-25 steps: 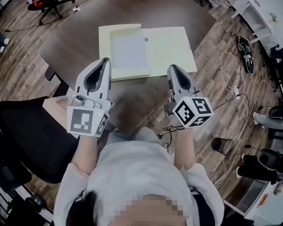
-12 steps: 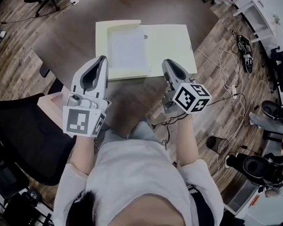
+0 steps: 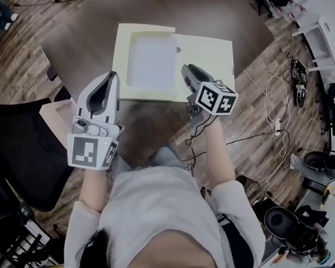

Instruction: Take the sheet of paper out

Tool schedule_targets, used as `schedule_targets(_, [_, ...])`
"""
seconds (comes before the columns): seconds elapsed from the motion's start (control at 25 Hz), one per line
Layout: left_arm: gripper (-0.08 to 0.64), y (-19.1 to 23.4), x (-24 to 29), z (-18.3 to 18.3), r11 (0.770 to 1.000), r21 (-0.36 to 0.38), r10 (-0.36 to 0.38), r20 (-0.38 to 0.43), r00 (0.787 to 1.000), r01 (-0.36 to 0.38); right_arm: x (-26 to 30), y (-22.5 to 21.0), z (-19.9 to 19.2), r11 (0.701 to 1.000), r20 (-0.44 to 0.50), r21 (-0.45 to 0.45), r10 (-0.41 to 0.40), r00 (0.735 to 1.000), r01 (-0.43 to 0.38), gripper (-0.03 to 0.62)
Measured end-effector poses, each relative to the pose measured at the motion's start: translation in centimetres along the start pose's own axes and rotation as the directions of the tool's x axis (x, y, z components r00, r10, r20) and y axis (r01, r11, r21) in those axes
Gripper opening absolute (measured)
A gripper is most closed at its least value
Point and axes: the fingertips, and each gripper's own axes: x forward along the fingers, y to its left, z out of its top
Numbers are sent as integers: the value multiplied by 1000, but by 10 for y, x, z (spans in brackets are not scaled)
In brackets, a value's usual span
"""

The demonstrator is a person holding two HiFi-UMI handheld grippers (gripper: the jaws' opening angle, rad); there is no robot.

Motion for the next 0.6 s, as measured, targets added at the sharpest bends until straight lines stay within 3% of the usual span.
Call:
schedule_targets(0.32, [9, -6, 20, -8, 996, 3, 91, -16, 996, -91, 57, -42, -7, 997, -128, 38, 65, 990, -61, 130])
schedule_targets(0.6, [9, -1, 28, -17, 990, 14, 140, -36, 989, -140, 105, -66, -20, 996, -217, 80, 67, 974, -51, 163])
